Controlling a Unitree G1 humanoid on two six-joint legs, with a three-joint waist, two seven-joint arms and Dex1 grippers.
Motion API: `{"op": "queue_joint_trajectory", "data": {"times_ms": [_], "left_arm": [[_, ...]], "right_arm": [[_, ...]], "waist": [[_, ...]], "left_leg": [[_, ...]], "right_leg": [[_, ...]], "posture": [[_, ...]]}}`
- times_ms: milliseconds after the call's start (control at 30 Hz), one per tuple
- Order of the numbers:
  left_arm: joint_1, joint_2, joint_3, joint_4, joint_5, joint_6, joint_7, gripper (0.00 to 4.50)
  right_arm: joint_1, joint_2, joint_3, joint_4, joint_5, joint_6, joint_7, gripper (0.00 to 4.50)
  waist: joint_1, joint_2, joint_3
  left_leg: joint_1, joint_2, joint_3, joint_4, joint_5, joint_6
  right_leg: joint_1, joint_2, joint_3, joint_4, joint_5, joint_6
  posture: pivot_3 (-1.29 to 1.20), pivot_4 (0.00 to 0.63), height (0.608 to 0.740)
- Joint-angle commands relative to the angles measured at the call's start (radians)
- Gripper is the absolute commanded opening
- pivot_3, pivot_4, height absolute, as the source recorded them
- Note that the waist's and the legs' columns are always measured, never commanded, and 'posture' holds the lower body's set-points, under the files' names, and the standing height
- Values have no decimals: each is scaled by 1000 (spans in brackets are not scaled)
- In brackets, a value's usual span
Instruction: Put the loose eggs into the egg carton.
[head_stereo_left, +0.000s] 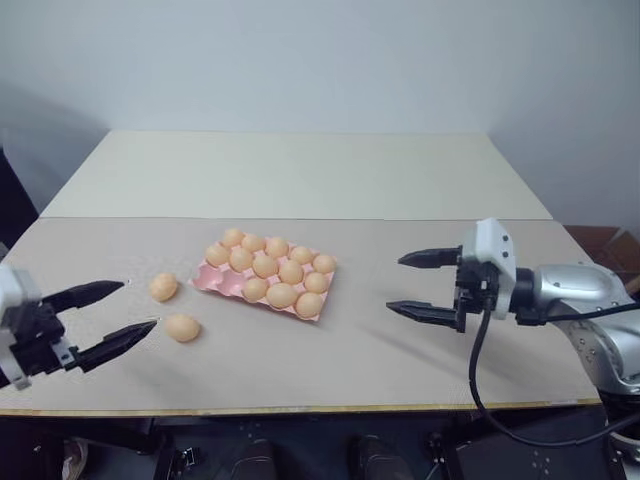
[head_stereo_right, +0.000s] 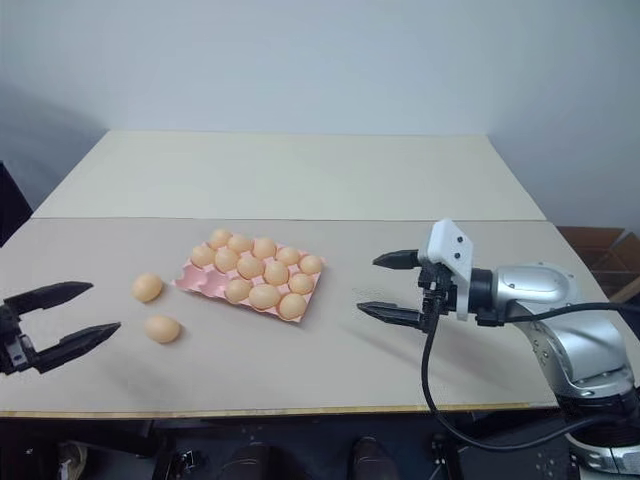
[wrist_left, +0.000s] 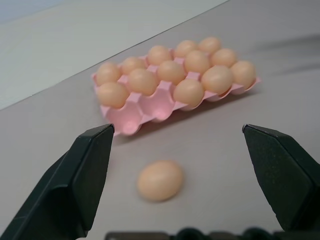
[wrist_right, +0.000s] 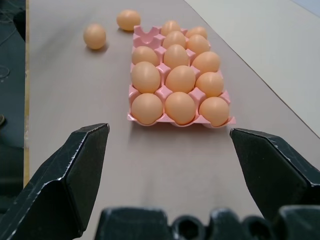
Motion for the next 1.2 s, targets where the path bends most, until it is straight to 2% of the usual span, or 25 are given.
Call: {"op": "queue_joint_trajectory", "data": {"times_ms": [33, 267, 367, 467, 633, 767, 1067, 1167, 1200], "left_arm": [[20, 8, 57, -23, -23, -15, 16, 4470], [-8, 31, 0, -11, -33, -20, 37, 4470], [0, 68, -101, -14, 52, -10, 81, 4470], [-57, 63, -249, 13, 155, 9, 222, 4470], [-156, 12, -411, 59, 183, -10, 284, 4470], [-207, 15, -519, 106, 224, 2, 303, 4470], [-240, 43, -607, 185, 284, -3, 302, 4470], [-253, 43, -635, 212, 293, -10, 290, 3882], [-257, 39, -642, 217, 296, -10, 293, 3546]], "right_arm": [[22, -32, -67, -43, 28, -29, 22, 4500], [41, -50, -74, -63, 44, -39, 52, 4500], [33, -46, -60, -67, 33, -49, 52, 4500], [19, -40, -49, -68, 36, -49, 52, 4500], [-5, -31, -39, -67, 44, -44, 48, 4500], [-9, -27, -40, -86, 54, -37, 43, 4500], [16, -47, -65, -101, 67, -38, 45, 4500], [15, -49, -65, -101, 67, -40, 41, 4500], [14, -49, -64, -100, 65, -42, 41, 4500]], "waist": [[4, 0, 0], [3, 0, 0], [3, 0, 0], [3, 0, 0], [3, 0, 0], [3, 0, 0], [3, 0, 0], [3, 0, 0], [3, 0, 0]], "left_leg": [[0, 0, 0, 0, 0, 0], [0, 0, 0, 0, 0, 0], [0, 0, 0, 0, 0, 0], [0, 0, 1, 0, 0, -1], [-1, 0, 1, 0, 0, 0], [-2, 0, 1, 0, 0, 0], [-1, 0, 1, 0, 0, 0], [-2, 0, 1, 0, 0, 0], [-2, 0, 1, 0, 0, 0]], "right_leg": [[0, 0, 0, 0, 0, 0], [0, 0, 0, 0, 0, 0], [0, 0, 1, 0, 0, 0], [0, 0, 1, 0, 0, 0], [-1, 0, 1, -1, 0, 0], [-1, 0, 1, -1, 0, 0], [-1, 0, 1, 0, 0, 0], [-1, 0, 1, 0, 0, 0], [-1, 0, 1, 0, 0, 0]], "posture": [[0, 150, 740], [0, 150, 740], [0, 150, 740], [0, 150, 740], [0, 150, 740], [0, 150, 740], [0, 150, 740], [0, 150, 740], [0, 150, 740]]}}
